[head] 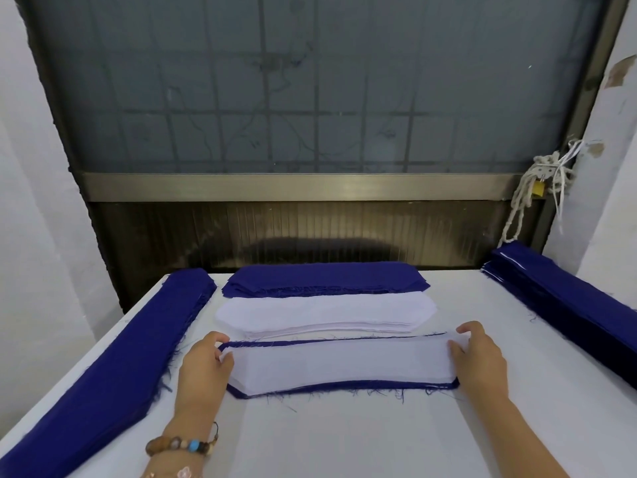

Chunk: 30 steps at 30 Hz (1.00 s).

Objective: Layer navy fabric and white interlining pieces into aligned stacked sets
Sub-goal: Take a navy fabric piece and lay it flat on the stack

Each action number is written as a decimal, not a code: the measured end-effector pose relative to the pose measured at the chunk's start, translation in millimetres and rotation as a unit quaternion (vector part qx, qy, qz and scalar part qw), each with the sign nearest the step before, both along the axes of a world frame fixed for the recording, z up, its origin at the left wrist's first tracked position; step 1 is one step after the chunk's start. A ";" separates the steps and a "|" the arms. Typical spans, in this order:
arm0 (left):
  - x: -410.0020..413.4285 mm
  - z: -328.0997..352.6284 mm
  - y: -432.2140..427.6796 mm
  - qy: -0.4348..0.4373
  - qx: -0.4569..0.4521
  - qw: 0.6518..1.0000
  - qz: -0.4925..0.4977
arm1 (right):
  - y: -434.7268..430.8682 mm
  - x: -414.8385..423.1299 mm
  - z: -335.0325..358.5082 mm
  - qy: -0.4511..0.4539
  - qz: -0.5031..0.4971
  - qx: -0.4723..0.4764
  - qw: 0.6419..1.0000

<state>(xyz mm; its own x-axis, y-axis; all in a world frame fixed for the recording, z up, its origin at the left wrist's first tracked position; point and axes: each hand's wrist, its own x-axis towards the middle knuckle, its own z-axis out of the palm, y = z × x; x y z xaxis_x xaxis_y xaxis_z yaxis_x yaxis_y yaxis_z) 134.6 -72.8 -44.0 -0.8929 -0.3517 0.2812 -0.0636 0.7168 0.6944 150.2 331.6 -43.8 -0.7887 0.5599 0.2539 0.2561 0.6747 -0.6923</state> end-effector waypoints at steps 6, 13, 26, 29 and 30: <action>-0.7 -1.0 0.2 0.007 0.000 1.000 0.005 | 1.4 -0.7 -1.8 0.007 -0.003 -0.003 1.000; 0.4 0.3 2.0 0.020 -0.009 1.000 0.010 | -0.6 0.1 -1.8 0.024 -0.004 0.006 1.000; -2.5 -6.0 -1.5 0.035 -0.032 0.999 -0.014 | 1.7 2.1 -3.1 0.002 -0.018 0.080 0.997; 1.7 2.2 0.1 0.073 -0.113 0.991 0.019 | 1.5 1.5 -1.0 0.042 -0.040 0.109 0.992; 3.2 4.9 1.9 0.095 -0.115 0.989 0.020 | 0.6 1.5 -0.2 0.069 -0.027 0.118 0.990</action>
<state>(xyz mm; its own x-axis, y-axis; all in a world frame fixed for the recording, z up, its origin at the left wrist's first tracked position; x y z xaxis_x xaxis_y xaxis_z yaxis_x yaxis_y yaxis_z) 137.8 -70.9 -39.1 -0.8024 -0.2930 0.5199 0.0212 0.8565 0.5156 151.7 332.3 -44.0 -0.7080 0.5122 0.4862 0.2104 0.8102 -0.5471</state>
